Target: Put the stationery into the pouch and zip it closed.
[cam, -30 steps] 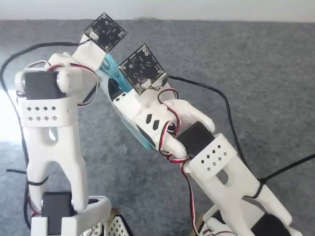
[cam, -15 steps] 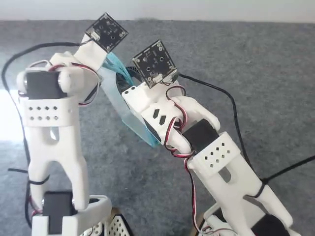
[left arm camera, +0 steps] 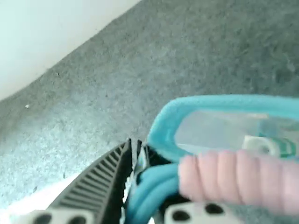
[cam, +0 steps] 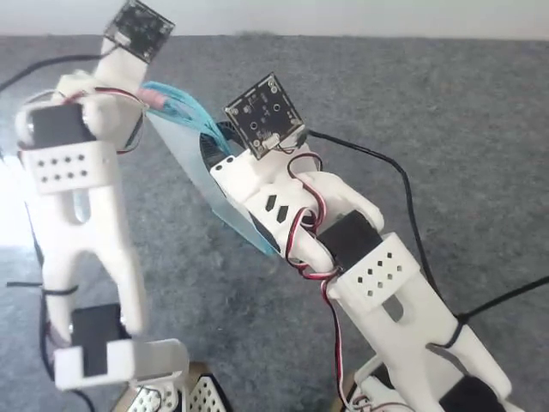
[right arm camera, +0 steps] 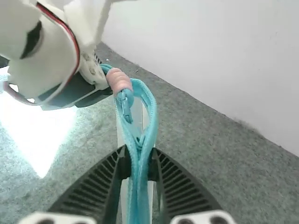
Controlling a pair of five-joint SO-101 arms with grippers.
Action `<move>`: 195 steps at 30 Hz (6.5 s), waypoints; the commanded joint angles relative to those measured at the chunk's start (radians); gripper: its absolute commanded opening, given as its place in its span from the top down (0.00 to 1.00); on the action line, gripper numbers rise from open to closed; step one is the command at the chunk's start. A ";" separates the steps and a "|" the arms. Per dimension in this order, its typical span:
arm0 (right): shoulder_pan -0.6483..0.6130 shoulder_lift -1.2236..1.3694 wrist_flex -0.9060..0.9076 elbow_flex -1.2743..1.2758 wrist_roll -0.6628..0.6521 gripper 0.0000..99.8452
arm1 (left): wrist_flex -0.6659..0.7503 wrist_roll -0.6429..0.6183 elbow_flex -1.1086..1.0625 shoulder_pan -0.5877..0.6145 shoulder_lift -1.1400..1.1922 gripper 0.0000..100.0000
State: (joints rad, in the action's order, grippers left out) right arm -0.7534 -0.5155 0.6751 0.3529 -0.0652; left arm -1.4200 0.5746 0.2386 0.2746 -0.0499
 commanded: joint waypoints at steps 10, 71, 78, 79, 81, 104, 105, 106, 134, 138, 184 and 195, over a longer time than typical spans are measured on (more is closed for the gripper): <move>0.007 0.013 0.047 0.014 -0.032 0.99 | 0.153 0.000 0.010 0.127 0.130 0.99; -0.067 -0.027 0.104 0.118 -0.132 0.99 | -0.292 0.683 0.128 -0.170 -0.255 0.99; -0.067 -0.019 0.105 0.123 -0.132 0.99 | -0.282 0.697 0.131 -0.146 -0.259 0.99; -0.067 -0.019 0.107 0.124 -0.130 0.99 | -0.282 0.697 0.131 -0.132 -0.261 0.99; -0.067 -0.019 0.107 0.124 -0.115 0.99 | -0.282 0.695 0.131 -0.110 -0.256 0.99; -0.067 -0.018 0.097 0.146 -0.106 0.99 | -0.161 0.634 0.087 0.048 -0.092 0.99; -0.065 -0.018 0.097 0.146 -0.106 0.99 | -0.167 0.634 0.087 0.043 -0.089 0.99; -0.065 -0.018 0.097 0.146 -0.104 0.99 | -0.170 0.634 0.084 0.041 -0.089 0.99; -0.153 -0.295 0.051 0.091 0.041 0.73 | -0.316 0.496 0.087 -0.192 -0.132 0.99; -0.156 -0.196 0.010 0.064 0.044 0.73 | -0.315 0.496 0.082 -0.189 -0.127 0.99; -0.090 -0.153 -0.082 0.176 0.166 0.91 | -0.316 0.489 0.081 -0.186 -0.129 0.99; -0.081 -0.163 -0.073 0.230 0.166 0.99 | -0.316 0.489 0.081 -0.186 -0.132 0.99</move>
State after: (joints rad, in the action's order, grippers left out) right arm -0.8362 -0.6859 0.5923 0.5800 0.0913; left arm -1.7177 1.0733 0.3214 0.0875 -0.1972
